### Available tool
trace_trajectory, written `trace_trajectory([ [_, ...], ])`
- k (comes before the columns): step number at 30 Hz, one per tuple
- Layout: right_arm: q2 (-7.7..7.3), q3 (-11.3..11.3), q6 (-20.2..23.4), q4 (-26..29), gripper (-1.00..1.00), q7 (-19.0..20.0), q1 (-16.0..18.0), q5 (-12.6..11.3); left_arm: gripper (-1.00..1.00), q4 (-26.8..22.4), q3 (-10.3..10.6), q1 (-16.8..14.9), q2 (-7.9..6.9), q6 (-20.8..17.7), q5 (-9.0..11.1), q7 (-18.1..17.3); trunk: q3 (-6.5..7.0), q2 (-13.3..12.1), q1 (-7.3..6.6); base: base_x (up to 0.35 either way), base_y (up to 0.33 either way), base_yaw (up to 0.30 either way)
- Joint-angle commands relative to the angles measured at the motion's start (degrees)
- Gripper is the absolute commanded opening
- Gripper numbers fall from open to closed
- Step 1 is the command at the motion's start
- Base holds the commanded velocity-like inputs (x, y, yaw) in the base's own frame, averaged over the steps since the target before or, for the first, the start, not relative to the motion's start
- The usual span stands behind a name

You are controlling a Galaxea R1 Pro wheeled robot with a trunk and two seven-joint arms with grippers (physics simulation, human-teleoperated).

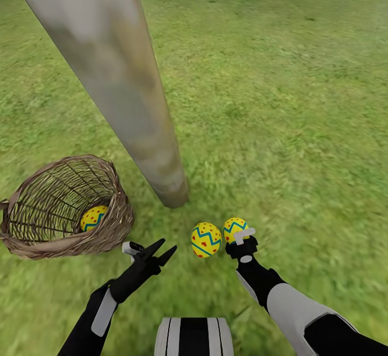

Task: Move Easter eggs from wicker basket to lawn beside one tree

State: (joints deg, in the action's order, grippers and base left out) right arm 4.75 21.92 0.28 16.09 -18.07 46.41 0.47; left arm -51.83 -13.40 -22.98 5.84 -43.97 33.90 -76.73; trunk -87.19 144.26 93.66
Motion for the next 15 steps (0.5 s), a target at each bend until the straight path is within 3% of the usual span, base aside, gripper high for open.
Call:
trace_trajectory([
  [1, -0.01, 0.4, 0.0, -0.1, 1.0, -0.2, 0.0, -0.3, 1.0, 0.0, -0.1, 0.0, 0.05, -0.6, -0.1, -0.2, -0.03, 0.0, 0.0, 0.0, 0.0, 0.0],
  [9, -0.01, 0.4, -0.1, 0.0, 1.0, -0.2, -0.4, 2.2, 1.0, 0.0, -0.1, 0.0, 0.05, -0.6, -0.1, -0.2, 0.19, 0.0, -0.03, 0.0, 0.0, 0.0],
  [15, -0.01, 0.4, -0.2, 0.1, 1.0, -0.2, -0.4, -0.6, 1.0, 0.0, -0.1, 0.0, 0.05, -0.6, -0.1, -0.2, 1.52, -0.1, -0.18, 0.0, 0.0, 0.0],
])
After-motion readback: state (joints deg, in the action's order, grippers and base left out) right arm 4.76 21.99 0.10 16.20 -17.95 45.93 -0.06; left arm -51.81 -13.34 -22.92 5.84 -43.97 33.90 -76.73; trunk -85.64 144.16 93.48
